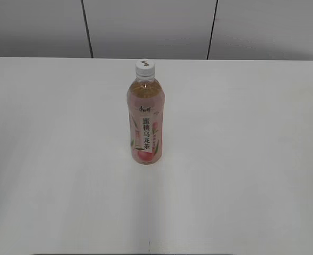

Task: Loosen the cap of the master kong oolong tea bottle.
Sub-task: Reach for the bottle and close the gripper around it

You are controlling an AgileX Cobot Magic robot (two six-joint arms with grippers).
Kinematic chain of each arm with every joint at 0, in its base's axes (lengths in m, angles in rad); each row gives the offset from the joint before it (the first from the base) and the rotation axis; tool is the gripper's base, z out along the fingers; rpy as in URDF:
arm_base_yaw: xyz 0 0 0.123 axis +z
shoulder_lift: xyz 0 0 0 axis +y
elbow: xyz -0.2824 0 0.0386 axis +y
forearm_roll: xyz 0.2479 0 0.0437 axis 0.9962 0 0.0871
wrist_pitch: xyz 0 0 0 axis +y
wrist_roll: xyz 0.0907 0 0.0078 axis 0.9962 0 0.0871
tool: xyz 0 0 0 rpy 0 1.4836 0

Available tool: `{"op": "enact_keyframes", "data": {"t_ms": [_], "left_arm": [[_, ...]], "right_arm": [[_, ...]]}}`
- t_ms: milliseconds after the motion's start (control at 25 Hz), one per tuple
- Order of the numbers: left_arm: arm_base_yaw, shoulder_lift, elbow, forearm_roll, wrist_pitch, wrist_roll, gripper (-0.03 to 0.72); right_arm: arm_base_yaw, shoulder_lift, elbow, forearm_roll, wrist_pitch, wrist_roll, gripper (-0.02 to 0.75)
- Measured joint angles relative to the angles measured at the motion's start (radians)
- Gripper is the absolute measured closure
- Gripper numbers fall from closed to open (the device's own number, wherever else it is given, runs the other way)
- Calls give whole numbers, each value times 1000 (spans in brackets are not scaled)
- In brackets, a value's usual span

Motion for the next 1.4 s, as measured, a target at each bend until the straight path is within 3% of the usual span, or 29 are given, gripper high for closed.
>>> {"op": "enact_keyframes", "data": {"t_ms": [360,640,920,1040,1200,1400], "left_arm": [[-17,161,214,-19,-315,3,339],[-174,416,220,30,-528,3,330],[-333,764,221,77,-861,3,326],[-382,902,221,131,-1022,-13,259],[-398,1051,221,217,-1199,-103,132],[-398,1195,221,275,-1387,-136,106]], "right_arm": [[0,0,0,0,-1,0,419],[0,0,0,0,-2,0,419],[0,0,0,0,-3,0,419],[0,0,0,0,-3,0,419],[0,0,0,1,-3,0,419],[0,0,0,1,-3,0,419]]}}
